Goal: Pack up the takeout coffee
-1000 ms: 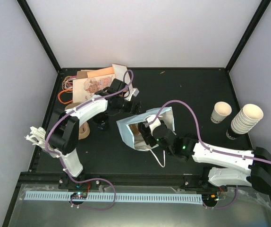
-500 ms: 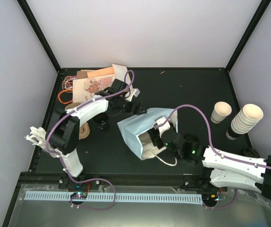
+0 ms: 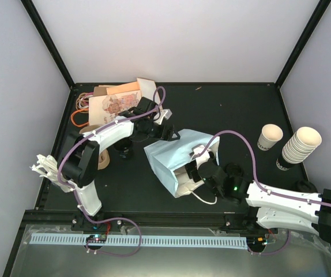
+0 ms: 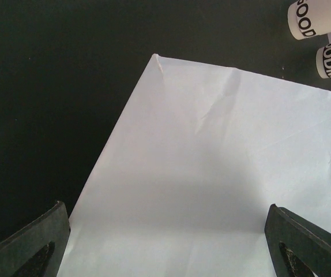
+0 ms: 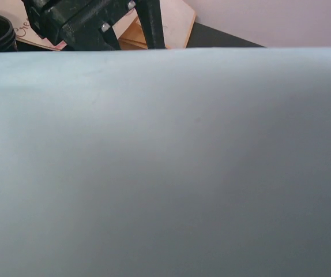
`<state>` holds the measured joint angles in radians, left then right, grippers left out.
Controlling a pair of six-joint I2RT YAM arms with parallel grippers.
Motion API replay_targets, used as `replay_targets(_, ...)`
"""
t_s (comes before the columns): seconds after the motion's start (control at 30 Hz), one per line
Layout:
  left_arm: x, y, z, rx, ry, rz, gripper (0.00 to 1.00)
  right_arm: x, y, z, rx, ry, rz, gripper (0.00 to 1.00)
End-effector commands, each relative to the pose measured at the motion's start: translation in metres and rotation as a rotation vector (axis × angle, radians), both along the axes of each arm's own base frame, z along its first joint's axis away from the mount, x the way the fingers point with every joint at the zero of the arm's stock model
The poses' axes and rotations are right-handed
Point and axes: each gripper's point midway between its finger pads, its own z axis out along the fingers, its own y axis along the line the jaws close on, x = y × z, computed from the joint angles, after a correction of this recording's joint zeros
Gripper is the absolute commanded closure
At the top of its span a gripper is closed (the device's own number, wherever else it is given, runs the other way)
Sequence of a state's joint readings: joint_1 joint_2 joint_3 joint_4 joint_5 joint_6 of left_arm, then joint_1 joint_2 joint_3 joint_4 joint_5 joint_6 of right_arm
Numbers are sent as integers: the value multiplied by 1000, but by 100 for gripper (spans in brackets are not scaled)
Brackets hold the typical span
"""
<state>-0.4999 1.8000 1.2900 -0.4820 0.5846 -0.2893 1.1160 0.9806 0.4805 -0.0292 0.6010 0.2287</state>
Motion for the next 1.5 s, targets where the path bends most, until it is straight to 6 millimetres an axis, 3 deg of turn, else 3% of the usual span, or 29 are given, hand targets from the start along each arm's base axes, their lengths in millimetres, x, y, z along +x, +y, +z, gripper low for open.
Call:
replay_targets(0.0, 2, -8, 6, -6, -9, -19, 5, 6, 2, 20, 64, -73, -22, 55)
replay_targets(0.57, 5, -2, -12, 50, 0, -27, 5, 21, 25, 27, 27, -74, 10, 55)
replay_targets(0.83, 13, 9, -18, 99, -6, -5, 5, 31, 30, 20, 11, -23, 32, 57)
replay_targets(1.0, 22, 14, -6, 84, -22, 25, 2, 36, 33, 18, 2, 4, 42, 57)
replay_targets(1.2, 31, 24, 28, 55, -91, 73, 1, 43, 38, 15, -36, 58, 57, 58)
replay_targets(1.47, 33, 40, 57, 74, -153, 124, 1, 47, 44, 7, -87, 128, 76, 59)
